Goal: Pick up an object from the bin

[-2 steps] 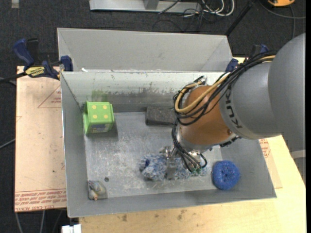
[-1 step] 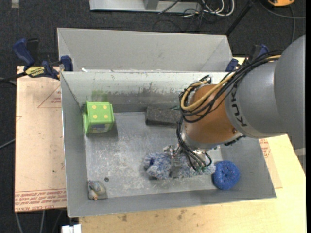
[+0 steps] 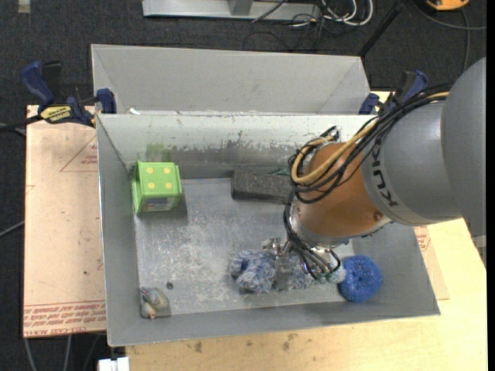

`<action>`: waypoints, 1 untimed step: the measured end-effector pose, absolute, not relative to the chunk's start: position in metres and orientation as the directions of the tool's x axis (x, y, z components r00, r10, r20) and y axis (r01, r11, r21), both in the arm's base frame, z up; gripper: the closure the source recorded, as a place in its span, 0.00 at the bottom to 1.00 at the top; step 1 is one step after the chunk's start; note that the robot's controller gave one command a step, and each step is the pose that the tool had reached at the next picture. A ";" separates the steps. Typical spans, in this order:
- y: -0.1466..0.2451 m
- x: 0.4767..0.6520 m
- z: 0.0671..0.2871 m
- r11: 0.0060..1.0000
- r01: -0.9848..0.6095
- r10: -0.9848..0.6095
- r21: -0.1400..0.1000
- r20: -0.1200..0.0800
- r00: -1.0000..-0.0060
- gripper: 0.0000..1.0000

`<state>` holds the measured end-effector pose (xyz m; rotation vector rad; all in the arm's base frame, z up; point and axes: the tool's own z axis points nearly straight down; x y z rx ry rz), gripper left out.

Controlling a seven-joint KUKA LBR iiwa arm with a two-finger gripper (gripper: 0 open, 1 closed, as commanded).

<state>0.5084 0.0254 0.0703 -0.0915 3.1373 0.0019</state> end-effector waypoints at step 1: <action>-0.008 0.544 0.214 0.998 -0.059 -0.059 0.000 -0.003 -0.998 1.00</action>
Offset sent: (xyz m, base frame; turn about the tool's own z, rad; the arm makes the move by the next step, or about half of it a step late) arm 0.0000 0.0000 0.0000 0.0000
